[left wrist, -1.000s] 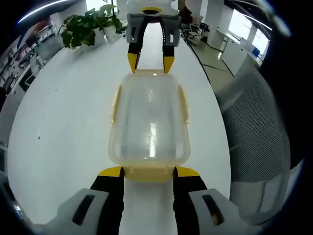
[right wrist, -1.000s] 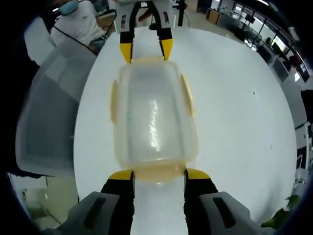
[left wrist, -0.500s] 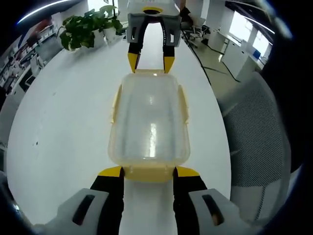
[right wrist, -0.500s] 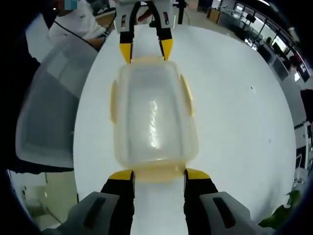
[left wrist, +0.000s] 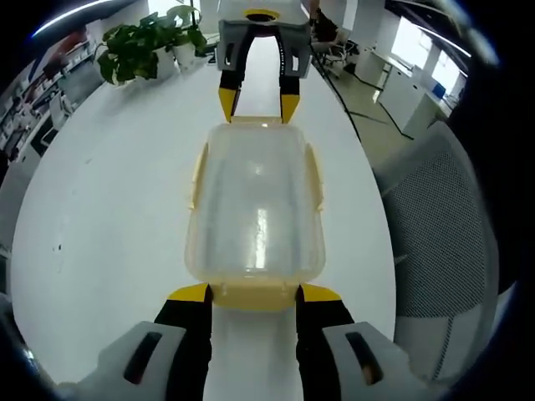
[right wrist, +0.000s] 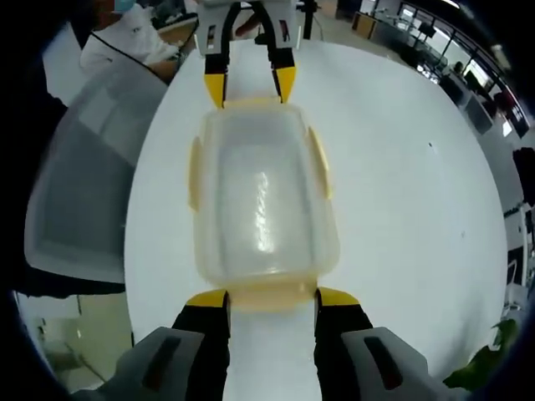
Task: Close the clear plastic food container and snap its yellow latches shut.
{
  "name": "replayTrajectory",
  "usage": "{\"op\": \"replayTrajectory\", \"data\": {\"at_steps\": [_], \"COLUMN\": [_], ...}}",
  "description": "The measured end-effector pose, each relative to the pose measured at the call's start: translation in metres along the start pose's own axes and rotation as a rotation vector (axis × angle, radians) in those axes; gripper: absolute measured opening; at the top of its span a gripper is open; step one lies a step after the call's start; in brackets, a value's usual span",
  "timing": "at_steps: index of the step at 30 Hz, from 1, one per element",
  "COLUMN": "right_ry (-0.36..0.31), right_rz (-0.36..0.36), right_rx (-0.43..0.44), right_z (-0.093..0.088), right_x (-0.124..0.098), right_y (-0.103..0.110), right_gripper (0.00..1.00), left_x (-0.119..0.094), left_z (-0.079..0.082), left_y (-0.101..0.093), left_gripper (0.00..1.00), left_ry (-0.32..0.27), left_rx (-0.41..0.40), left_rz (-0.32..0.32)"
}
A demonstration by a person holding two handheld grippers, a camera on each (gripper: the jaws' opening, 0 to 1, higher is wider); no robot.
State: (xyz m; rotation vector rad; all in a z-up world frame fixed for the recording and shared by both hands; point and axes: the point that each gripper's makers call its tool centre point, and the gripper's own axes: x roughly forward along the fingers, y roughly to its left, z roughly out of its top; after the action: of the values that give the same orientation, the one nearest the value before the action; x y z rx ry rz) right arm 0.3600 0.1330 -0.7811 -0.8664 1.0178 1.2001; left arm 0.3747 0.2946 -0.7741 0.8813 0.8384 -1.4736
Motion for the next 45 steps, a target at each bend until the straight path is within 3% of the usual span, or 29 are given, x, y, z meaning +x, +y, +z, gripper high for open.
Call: {"op": "replayTrajectory", "data": {"at_steps": [37, 45], "right_ry": [-0.011, -0.023], "right_rz": [0.018, 0.014], "right_rx": [-0.033, -0.005], "right_z": [0.0021, 0.0018], "right_x": [0.0073, 0.0047], "right_y": [-0.0026, -0.0039], "right_gripper": [0.39, 0.40], "left_x": [0.0052, 0.0025], "left_z": [-0.0075, -0.0075], "left_y": [0.0051, 0.0075], "left_gripper": [0.39, 0.40], "left_ry": [0.000, -0.009], "left_rx": [0.009, 0.004], "left_rz": [-0.015, -0.011]}}
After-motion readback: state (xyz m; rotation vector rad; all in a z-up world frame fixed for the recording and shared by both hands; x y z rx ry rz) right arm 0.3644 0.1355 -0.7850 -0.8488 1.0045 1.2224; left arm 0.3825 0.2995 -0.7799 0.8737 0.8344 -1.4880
